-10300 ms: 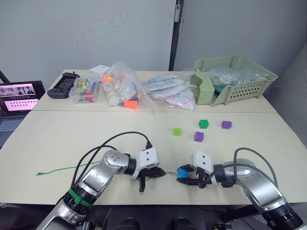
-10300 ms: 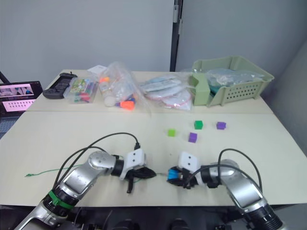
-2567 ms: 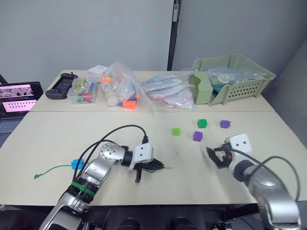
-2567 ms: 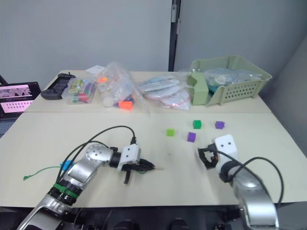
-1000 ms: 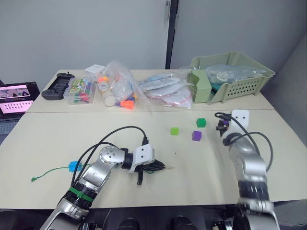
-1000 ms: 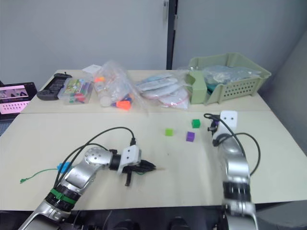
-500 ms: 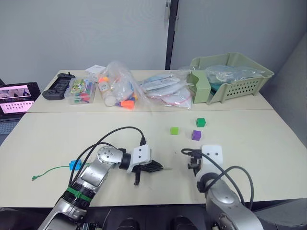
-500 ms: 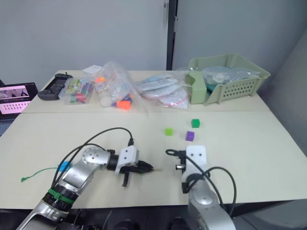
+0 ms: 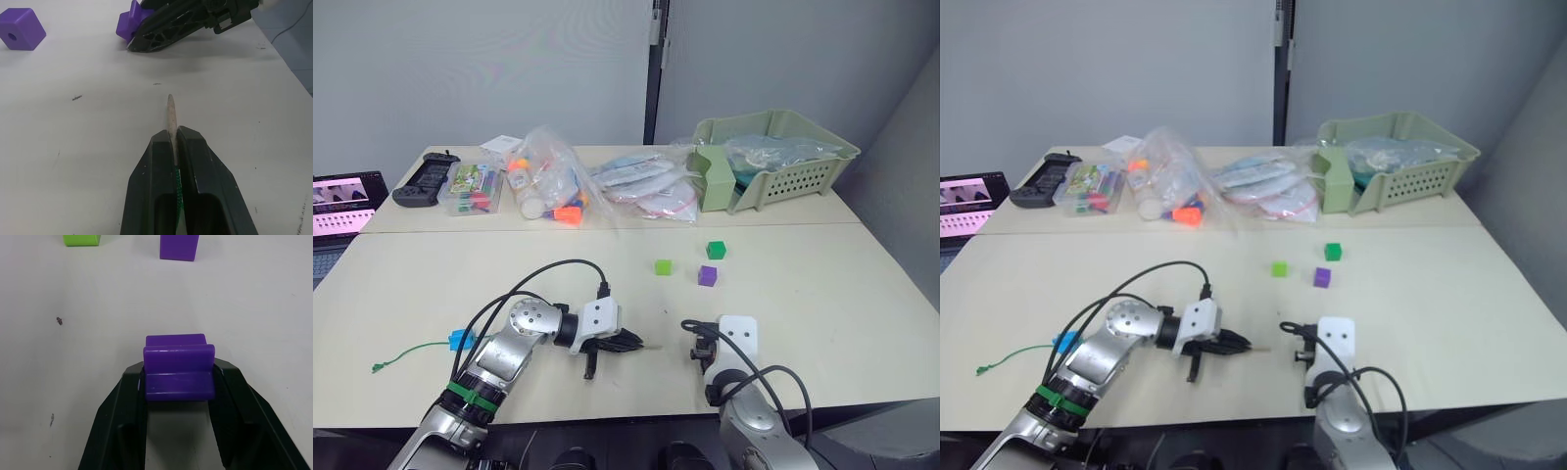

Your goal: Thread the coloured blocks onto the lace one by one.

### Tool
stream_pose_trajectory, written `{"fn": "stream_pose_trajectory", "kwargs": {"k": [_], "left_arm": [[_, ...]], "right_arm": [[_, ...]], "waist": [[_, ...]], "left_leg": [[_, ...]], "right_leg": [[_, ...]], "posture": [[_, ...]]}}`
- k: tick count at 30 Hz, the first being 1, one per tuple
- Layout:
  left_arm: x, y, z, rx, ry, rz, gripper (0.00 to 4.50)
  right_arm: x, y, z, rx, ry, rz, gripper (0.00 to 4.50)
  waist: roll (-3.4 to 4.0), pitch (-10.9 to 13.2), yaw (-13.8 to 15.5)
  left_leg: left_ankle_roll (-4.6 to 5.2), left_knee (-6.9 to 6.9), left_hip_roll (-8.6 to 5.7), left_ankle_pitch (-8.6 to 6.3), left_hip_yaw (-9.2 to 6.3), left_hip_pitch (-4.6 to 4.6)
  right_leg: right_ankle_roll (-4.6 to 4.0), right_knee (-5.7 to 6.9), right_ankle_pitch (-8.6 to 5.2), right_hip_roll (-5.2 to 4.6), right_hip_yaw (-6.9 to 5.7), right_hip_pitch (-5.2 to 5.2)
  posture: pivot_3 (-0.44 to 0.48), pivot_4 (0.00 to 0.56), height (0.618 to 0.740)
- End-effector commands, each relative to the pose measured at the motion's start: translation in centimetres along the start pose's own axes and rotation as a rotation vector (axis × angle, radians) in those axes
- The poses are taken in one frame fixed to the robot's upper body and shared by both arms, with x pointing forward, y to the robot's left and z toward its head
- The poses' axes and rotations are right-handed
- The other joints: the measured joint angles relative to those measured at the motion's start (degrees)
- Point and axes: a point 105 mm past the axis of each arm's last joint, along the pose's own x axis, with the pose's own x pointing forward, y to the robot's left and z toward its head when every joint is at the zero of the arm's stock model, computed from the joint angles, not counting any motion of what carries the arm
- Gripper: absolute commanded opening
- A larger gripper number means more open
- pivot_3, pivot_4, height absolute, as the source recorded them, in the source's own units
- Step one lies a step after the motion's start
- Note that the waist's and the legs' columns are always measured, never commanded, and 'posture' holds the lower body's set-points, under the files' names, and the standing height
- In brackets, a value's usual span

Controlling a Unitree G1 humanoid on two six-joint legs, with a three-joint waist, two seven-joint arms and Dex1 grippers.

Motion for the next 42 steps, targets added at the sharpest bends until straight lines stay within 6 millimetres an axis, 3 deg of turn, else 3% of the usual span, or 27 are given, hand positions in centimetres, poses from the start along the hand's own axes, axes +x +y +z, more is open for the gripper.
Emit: {"fn": "stream_pose_trajectory", "kwargs": {"k": [1,7,15,17,23,27,34,42], "left_arm": [[-0.3,0.4,0.8,0.027,-0.023,0.011,0.00],[-0.1,0.5,0.8,0.024,-0.027,0.009,0.00],[0.0,0.7,1.1,0.021,-0.035,0.034,0.00],[0.0,0.6,1.1,0.022,-0.037,0.036,0.00],[0.1,0.4,1.3,0.023,-0.040,0.036,0.00],[0.1,0.4,1.5,0.021,-0.043,0.044,0.00],[0.0,0.3,1.6,0.016,-0.041,0.056,0.00],[-0.1,0.4,1.6,0.012,-0.036,0.074,0.00]], "right_arm": [[-0.1,0.4,-0.7,0.050,0.025,0.012,2.53],[-2.3,-0.2,3.1,-0.058,-0.139,0.068,4.47],[-5.6,0.9,5.6,-0.337,-0.175,0.567,4.47],[-5.9,0.1,5.9,-0.423,-0.131,0.735,4.47],[-3.5,-3.3,7.0,-0.611,0.006,0.983,4.47],[-0.5,-4.9,5.3,-0.815,0.112,1.069,4.47],[3.3,-5.6,5.8,-0.960,0.120,1.087,4.47],[4.8,-5.7,5.6,-1.006,0.141,1.155,4.47]], "waist": [[0.00,0.0,0.1],[0.02,0.0,0.4],[-0.01,0.0,0.5],[0.02,0.1,0.5],[-0.03,0.2,0.5],[-0.03,0.2,0.5],[-0.01,0.2,0.6],[0.00,0.2,1.5]], "left_leg": [[0.00,0.00,0.00,0.00,0.01,-0.01],[0.00,-0.02,0.01,0.00,0.01,-0.18],[0.04,0.03,-0.41,-0.02,-0.04,-0.21],[0.04,0.04,-0.39,-0.02,-0.07,-0.05],[0.07,-0.11,-0.28,-0.01,-0.02,0.78],[0.18,-0.17,-0.27,-0.07,0.07,0.80],[0.21,-0.13,-0.30,-0.09,0.00,0.71],[0.21,-0.12,-0.27,-0.09,-0.03,0.73]], "right_leg": [[0.00,0.01,0.00,0.00,0.00,-0.01],[-0.02,0.13,0.00,0.01,0.00,-0.25],[0.06,-0.08,0.00,-0.22,-0.03,-0.04],[0.07,-0.11,-0.02,-0.17,-0.06,0.16],[0.17,-0.70,-0.09,-0.10,-0.16,1.25],[0.12,-0.81,-0.08,-0.09,-0.18,1.31],[0.13,-0.74,-0.08,-0.22,-0.09,1.20],[0.12,-0.68,-0.07,-0.24,-0.09,1.19]], "posture": [[0.000,0.150,0.740],[0.000,0.150,0.740],[0.000,0.150,0.740],[0.000,0.150,0.740],[0.000,0.150,0.740],[0.000,0.150,0.740],[0.000,0.150,0.740],[0.000,0.150,0.740]]}}
